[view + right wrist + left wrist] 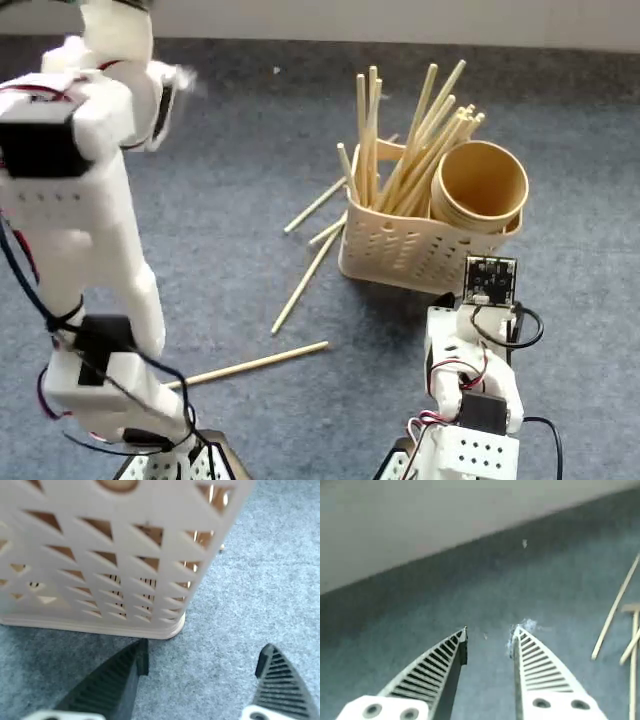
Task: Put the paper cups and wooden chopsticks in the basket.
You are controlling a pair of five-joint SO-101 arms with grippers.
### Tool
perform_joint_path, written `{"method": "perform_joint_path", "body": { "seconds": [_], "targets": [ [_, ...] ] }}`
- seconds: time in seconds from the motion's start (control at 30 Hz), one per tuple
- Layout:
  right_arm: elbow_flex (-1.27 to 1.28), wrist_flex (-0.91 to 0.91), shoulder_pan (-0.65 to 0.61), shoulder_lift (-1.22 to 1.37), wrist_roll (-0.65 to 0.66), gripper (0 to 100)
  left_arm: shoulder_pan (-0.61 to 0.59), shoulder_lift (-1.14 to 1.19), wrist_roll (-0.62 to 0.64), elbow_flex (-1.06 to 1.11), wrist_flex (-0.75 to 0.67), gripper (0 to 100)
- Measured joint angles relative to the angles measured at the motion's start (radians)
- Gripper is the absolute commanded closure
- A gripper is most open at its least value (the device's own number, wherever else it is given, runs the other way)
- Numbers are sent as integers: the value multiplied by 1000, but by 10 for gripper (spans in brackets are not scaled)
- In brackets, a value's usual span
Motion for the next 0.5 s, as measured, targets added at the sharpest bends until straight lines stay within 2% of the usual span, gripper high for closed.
{"method": "perform_joint_path", "body": {
  "seconds": [0.13,0.23,0.33,0.5],
  "targets": [
    [0,0,0,0,0,663,3,-94,-370,560,-5,846],
    [0,0,0,0,0,663,9,-166,-566,970,-60,907],
    [0,0,0,0,0,663,52,-249,-660,1297,-152,941],
    [0,0,0,0,0,663,172,-385,-683,1642,-273,864]
  ]
}}
